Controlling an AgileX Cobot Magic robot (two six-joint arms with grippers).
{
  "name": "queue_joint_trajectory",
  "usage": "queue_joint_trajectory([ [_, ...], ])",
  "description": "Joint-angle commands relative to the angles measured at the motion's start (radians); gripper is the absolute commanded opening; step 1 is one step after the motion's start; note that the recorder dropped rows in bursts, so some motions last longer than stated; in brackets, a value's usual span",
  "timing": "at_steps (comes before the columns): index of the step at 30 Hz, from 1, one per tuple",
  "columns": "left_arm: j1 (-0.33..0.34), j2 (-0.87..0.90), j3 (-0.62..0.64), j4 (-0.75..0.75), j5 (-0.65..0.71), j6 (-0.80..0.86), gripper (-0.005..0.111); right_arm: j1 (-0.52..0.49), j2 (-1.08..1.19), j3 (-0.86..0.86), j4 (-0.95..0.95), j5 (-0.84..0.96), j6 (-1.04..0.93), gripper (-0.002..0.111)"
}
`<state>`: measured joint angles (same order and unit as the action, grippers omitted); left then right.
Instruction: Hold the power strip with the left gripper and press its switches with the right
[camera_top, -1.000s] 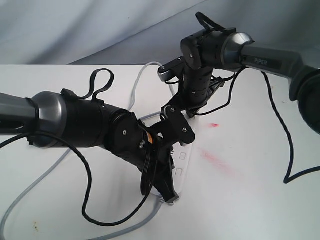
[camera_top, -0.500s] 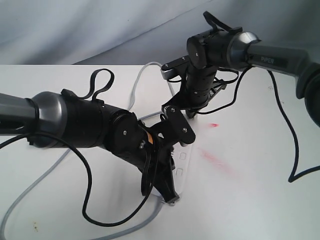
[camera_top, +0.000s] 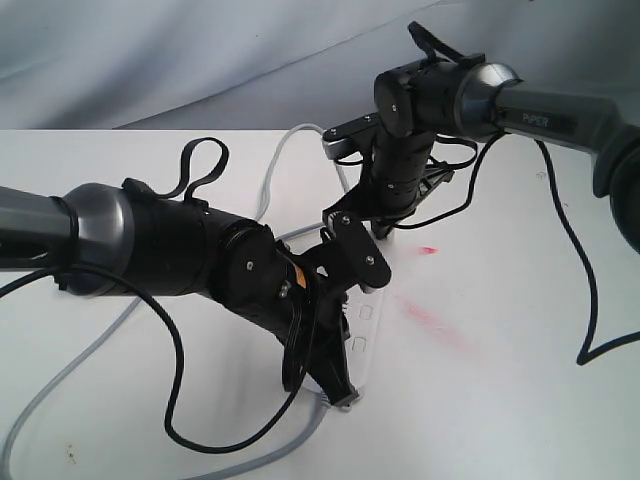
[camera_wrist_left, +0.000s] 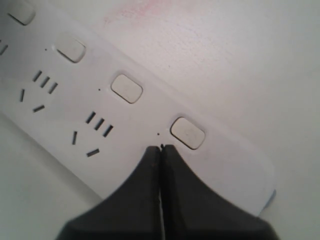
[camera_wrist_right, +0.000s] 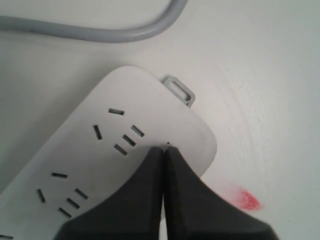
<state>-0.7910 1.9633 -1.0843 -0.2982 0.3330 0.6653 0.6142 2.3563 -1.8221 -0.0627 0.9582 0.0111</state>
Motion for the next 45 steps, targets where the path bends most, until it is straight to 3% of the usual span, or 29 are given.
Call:
queue_joint_trajectory([
  [1,0.001,0.017,0.010,0.004,0.039,-0.007,0.000,0.022,0.124,0.070,0.215,0.055,-0.030,0.000],
  [17,0.001,0.017,0.010,0.004,0.038,-0.008,0.000,-0.040,0.130,0.070,0.250,0.077,-0.055,0.000],
  [31,0.001,0.017,0.010,0.004,0.039,-0.005,0.000,-0.046,-0.162,0.068,0.156,-0.027,-0.090,0.000],
  [45,0.001,0.017,0.010,0.004,0.039,-0.007,0.000,-0.046,-0.159,0.070,0.118,0.039,-0.092,0.000],
])
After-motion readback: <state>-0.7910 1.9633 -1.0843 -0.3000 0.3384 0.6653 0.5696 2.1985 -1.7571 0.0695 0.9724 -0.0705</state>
